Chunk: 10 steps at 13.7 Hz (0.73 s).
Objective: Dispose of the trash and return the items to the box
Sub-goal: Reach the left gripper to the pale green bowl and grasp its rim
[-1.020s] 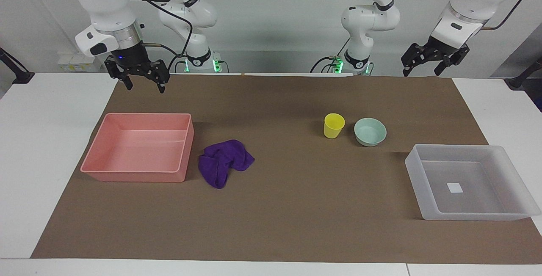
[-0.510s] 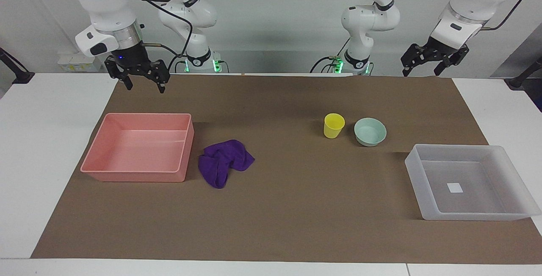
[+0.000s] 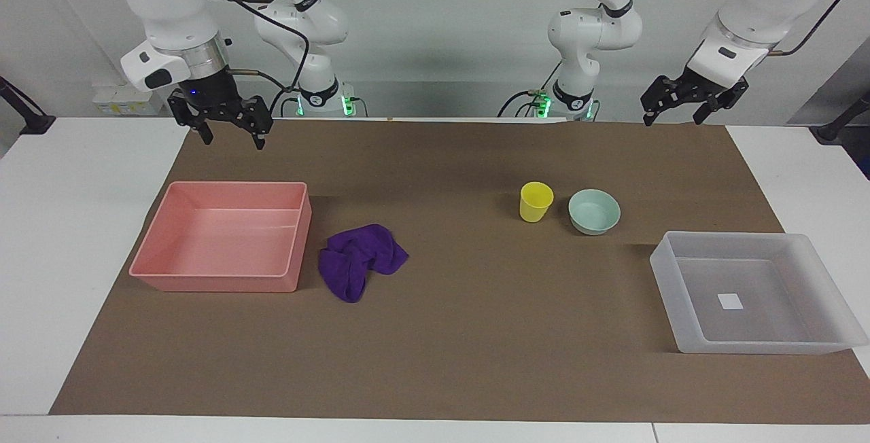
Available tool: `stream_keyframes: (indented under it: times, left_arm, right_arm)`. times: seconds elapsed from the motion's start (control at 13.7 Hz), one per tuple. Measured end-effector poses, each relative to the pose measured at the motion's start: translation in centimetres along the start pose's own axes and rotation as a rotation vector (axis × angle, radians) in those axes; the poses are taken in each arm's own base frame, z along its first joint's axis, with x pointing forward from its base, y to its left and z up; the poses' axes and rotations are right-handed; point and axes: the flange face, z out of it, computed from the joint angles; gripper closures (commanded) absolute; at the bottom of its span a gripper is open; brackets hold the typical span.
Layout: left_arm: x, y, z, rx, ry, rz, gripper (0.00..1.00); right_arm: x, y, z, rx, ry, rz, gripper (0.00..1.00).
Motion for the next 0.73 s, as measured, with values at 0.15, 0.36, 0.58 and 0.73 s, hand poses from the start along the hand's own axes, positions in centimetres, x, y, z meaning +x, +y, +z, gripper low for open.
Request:
stream_keyframes:
  times: [0.15, 0.36, 0.58, 0.73]
  left_arm:
    - [0.2, 0.0, 2.4, 0.005, -0.05, 0.0, 0.0]
    - [1.0, 0.4, 8.9, 0.012, -0.111, 0.005, 0.0]
    - [1.9, 0.2, 17.3, 0.007, -0.046, 0.0, 0.0]
    - [1.7, 0.1, 22.8, 0.002, 0.009, -0.002, 0.0]
  right_arm:
    - [0.0, 0.0, 0.0, 0.0, 0.0, 0.0, 0.0]
    - [0.0, 0.0, 0.0, 0.0, 0.0, 0.0, 0.0]
    - [0.0, 0.2, 0.0, -0.001, -0.004, 0.004, 0.0]
    - [0.0, 0.6, 0.1, -0.001, -0.005, 0.01, 0.0]
